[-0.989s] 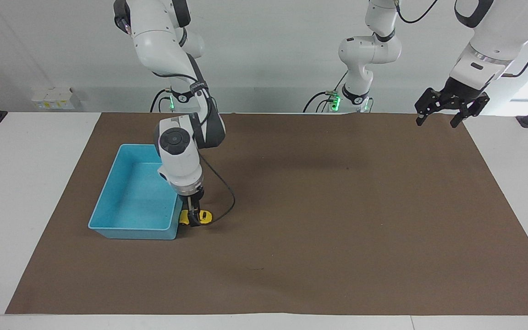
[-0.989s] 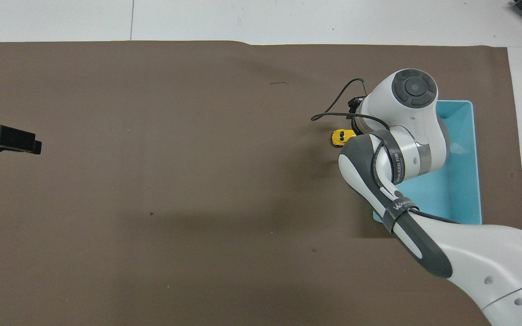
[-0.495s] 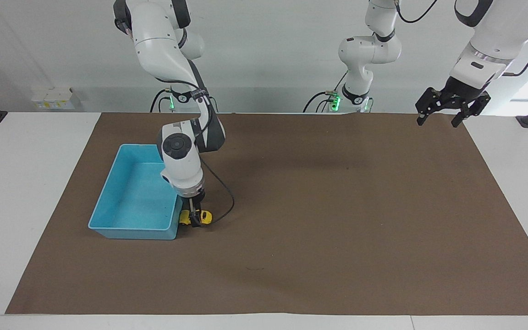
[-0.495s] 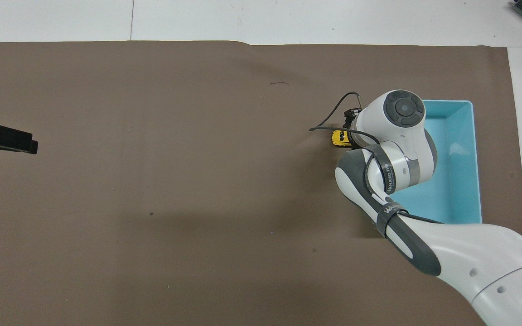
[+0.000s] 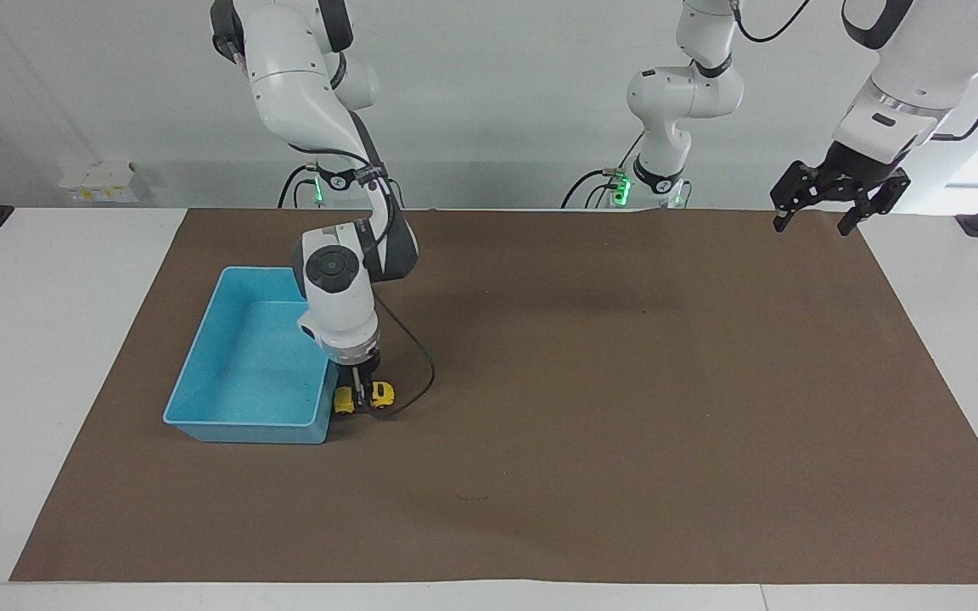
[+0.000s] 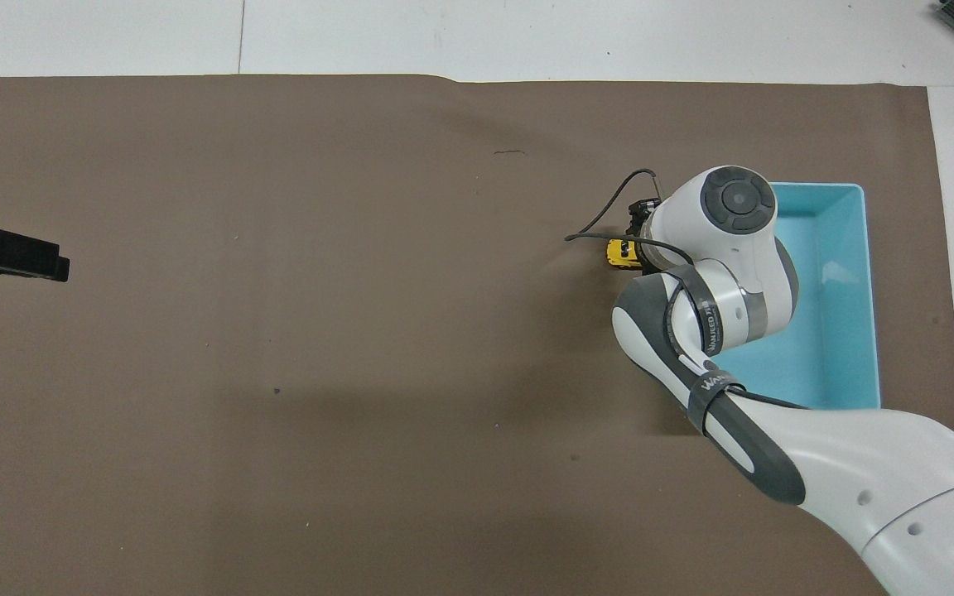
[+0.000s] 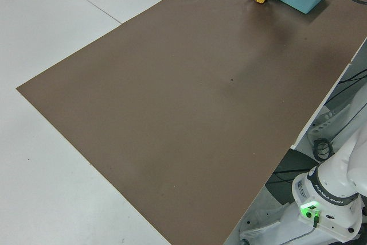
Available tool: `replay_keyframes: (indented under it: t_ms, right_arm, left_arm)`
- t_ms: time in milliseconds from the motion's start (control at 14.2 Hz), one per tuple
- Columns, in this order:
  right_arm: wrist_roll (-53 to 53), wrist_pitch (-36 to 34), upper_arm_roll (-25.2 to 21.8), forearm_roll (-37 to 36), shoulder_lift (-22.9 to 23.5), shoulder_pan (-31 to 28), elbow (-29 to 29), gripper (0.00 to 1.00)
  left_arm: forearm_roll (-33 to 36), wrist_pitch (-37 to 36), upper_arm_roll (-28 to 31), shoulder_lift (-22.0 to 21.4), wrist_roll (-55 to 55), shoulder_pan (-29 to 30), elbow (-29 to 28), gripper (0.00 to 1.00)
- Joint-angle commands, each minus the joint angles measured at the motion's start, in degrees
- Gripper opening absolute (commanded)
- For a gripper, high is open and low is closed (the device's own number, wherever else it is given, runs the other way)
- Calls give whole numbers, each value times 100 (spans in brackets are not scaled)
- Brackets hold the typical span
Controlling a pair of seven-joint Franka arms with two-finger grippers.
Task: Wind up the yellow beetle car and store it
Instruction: 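Lower the right gripper onto the car and close on it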
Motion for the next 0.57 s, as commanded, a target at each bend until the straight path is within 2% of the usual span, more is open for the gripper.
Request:
replay_keyframes:
  t_ms: [0, 495]
  right_arm:
    - [-75, -232, 27, -203, -26, 7, 97, 0]
    - [-102, -821, 36, -231, -97, 200, 536, 0]
  left_arm:
    - [74, -68, -15, -62, 52, 65, 42, 100]
    - [83, -68, 3, -62, 34, 74, 51, 100]
